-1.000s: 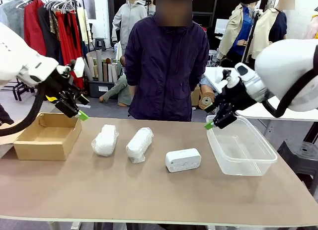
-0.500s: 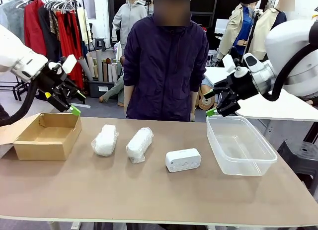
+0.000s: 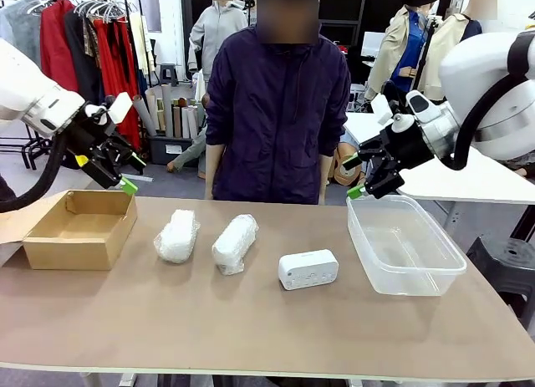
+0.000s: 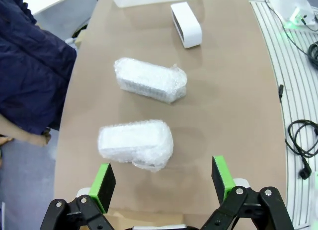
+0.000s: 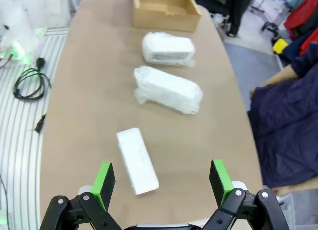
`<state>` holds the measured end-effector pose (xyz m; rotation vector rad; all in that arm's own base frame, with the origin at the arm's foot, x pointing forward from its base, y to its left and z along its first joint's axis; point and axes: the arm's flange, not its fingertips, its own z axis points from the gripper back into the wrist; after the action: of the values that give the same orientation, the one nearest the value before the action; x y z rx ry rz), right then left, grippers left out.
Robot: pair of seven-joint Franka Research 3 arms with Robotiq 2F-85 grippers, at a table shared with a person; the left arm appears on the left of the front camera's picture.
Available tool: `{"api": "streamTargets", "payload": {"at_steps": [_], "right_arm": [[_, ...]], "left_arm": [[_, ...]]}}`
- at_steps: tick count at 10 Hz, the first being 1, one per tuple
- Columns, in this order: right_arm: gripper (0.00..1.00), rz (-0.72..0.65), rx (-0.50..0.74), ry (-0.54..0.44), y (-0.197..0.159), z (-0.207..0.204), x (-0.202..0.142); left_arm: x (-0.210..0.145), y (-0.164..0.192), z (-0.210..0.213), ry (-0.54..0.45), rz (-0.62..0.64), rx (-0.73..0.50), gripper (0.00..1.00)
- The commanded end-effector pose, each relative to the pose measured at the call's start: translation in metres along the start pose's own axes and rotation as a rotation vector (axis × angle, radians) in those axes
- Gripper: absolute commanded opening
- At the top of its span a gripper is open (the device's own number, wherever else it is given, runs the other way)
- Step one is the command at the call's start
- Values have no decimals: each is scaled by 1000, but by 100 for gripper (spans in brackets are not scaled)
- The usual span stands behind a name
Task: Separate and place wrapped and unwrapped clocks.
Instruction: Pick up the Digital clock indicated by the person.
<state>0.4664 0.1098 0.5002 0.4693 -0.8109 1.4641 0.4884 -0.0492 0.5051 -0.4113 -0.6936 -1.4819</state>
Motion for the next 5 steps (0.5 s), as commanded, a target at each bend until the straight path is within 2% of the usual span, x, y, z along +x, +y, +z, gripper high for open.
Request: {"api": "streamTargets", "payload": {"at_steps": [1,3,5], "right_arm": [[100,-29,154,1,-12,12,2],[100,-102,203,-16,-33,22,-3],[100,-133,170,-14,-41,31,-7]], "left_arm": [[-4,10,10,16,41,-30,100],[-4,28,24,-13,13,-48,100],[-9,45,32,-41,9,-78,100]]}}
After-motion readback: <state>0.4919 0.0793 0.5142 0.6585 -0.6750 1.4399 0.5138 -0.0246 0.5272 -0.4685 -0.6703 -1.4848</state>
